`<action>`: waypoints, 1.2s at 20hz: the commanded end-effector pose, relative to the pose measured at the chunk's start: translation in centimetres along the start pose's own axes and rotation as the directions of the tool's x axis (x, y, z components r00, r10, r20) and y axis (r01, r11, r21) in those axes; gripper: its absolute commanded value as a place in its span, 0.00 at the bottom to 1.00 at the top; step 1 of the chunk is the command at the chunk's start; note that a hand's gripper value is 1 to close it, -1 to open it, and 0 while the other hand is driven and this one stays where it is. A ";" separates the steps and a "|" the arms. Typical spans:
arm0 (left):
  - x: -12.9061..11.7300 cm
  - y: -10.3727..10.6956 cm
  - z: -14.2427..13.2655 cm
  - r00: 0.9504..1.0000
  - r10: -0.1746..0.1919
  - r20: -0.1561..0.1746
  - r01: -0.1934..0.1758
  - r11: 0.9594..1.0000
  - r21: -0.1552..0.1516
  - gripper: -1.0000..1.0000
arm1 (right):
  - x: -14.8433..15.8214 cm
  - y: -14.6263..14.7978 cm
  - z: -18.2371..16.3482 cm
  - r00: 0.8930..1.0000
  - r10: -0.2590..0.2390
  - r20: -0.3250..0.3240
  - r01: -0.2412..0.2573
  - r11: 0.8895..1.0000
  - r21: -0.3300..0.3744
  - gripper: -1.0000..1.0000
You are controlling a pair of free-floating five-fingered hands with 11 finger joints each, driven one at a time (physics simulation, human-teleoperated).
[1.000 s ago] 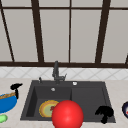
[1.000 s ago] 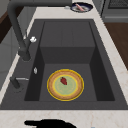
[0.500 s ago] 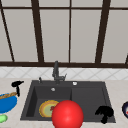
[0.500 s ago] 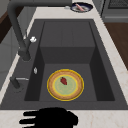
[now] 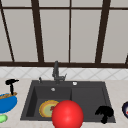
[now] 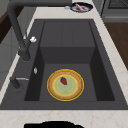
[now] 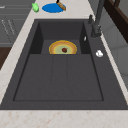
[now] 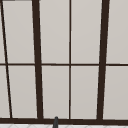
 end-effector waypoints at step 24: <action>1.1 -6.2 9.5 0.993 -0.017 -0.121 0.020 0.999 0.027 0.00 | 0.0 0.0 0.0 1.000 0.000 0.000 0.000 1.000 0.000 0.50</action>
